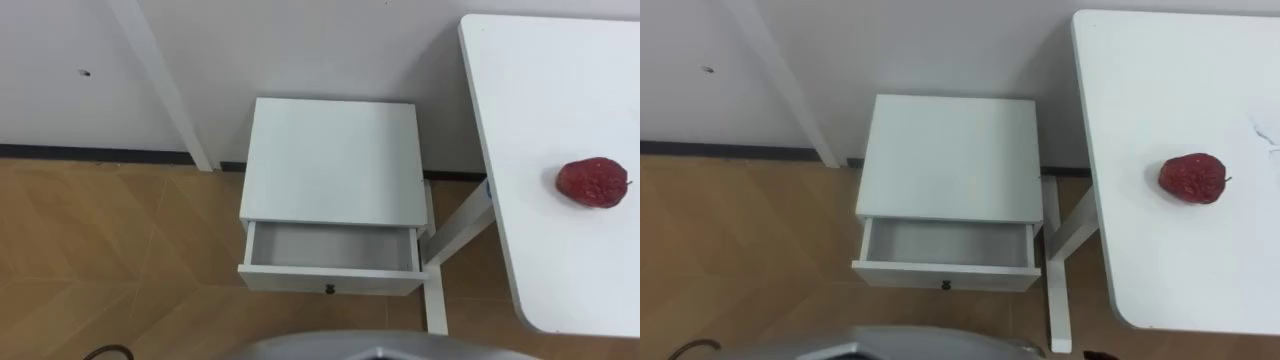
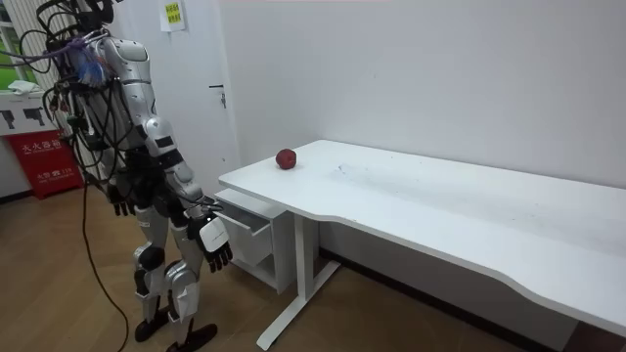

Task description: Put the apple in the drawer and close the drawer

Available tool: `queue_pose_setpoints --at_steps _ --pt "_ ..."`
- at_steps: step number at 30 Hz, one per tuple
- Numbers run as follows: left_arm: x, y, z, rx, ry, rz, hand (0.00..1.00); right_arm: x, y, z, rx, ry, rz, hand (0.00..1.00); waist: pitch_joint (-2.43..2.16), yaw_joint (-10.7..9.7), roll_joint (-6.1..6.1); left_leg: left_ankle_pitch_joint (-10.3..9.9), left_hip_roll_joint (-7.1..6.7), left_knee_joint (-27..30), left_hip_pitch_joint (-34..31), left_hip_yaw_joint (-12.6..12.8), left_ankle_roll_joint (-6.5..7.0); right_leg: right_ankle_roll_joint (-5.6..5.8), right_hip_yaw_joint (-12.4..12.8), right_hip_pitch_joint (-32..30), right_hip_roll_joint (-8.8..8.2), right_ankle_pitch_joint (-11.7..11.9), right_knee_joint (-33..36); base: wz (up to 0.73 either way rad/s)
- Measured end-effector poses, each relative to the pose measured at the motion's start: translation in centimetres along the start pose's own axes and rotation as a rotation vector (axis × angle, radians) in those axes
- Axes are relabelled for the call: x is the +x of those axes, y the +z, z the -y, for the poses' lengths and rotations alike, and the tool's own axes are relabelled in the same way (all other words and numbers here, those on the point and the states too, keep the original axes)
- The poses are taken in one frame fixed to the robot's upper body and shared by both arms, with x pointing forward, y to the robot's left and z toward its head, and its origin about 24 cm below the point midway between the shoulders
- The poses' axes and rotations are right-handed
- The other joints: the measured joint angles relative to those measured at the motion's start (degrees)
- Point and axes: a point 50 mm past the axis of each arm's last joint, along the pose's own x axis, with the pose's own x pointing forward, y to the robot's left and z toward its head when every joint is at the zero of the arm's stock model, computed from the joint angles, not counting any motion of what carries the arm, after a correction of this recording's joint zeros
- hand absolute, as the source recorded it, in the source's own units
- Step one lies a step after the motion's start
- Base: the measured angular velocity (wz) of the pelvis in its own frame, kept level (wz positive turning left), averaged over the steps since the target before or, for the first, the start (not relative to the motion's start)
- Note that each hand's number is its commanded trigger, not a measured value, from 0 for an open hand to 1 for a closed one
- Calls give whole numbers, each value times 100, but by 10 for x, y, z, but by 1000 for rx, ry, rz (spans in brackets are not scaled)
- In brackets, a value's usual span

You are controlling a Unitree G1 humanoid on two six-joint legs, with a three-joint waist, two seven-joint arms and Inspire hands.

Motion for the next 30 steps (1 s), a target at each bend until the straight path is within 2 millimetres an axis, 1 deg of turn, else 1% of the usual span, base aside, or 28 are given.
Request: queue_pose_setpoints --at_steps 5,10,11,12,13,15,16,18,19,20,21,22,23,24,25,27,29,30 --pt "0 1 0 0 1 6 0 0 1 0 39 0 14 0 -4 -2 -9 0 0 0 -5 3 0 0 -1 -7 0 0 -2 0" --pt "0 2 -1 -2 10 12 0 0 5 1 141 -12 38 0 -15 -2 -3 0 7 2 -27 59 0 -1 9 -40 2 0 5 -2" --pt "0 4 -1 -3 15 17 0 0 6 2 180 -16 47 0 -47 -4 30 0 11 4 -43 86 0 -1 14 -60 2 1 8 -3" --pt "0 4 -1 -2 16 17 0 0 6 2 208 -18 48 0 -48 -3 11 0 11 4 -43 92 0 -1 18 -60 2 1 10 -4" --pt "0 4 -1 -3 17 16 0 0 5 3 269 -25 46 0 -59 4 41 0 14 1 -31 116 0 -1 40 -53 7 2 15 -8" --pt "0 2 -1 -6 27 8 0 0 3 5 450 -51 48 0 -56 -24 55 0 16 -8 4 145 0 -3 51 -21 7 6 8 -6" --pt "0 3 -1 -10 30 9 0 0 2 6 508 -57 48 0 -53 -46 58 0 14 -9 9 146 0 -3 43 0 5 6 8 4" --pt "0 2 -3 -30 42 5 0 -1 -2 11 761 -81 51 0 -37 -139 67 0 16 -22 38 148 0 -3 42 10 6 3 3 2" --pt "0 1 -4 -31 43 3 0 -1 -1 13 835 -86 57 0 -32 -174 60 -1 15 -31 39 148 0 -1 43 8 6 0 3 -3" --pt "0 1 -5 -36 47 4 0 -1 0 17 975 -102 72 0 -17 -218 57 -1 18 -51 53 174 0 -1 56 1 10 -2 4 -7" --pt "1 2 -7 -44 53 5 0 -2 -1 20 1100 -119 79 0 -23 -271 75 -1 19 -67 65 204 1 -1 68 -8 11 -3 5 -7" --pt "1 2 -7 -50 59 6 0 -2 0 22 1171 -124 85 0 -22 -317 83 -1 19 -69 62 204 1 -1 66 -14 10 -5 6 -6" --pt "1 2 -9 -67 69 6 0 -3 -1 25 1305 -135 100 0 -21 -362 95 -2 19 -78 60 209 1 -1 79 -34 11 -8 8 -4" --pt "1 3 -11 -81 80 16 0 -4 -1 30 1424 -147 118 0 -34 -450 86 -2 19 -77 53 225 1 -1 87 -41 10 -9 17 -4" --pt "0 2 -12 -84 83 19 0 -4 -1 33 1487 -154 128 0 -35 -491 85 -2 19 -77 51 239 1 -1 90 -43 10 -9 19 -10" --pt "0 -1 -13 -89 91 18 0 -7 2 46 1707 -197 173 0 -46 -547 69 -1 21 -77 53 325 1 0 179 -96 14 -9 24 -18" --pt "0 -3 -14 -109 105 14 0 -9 4 54 1820 -227 198 0 -58 -641 43 -1 24 -81 53 395 1 0 200 -102 14 -9 22 -12" --pt "0 -3 -14 -117 114 14 0 -11 5 59 1883 -246 207 0 -64 -652 20 -1 26 -87 63 430 1 0 273 -113 25 -10 24 -16"
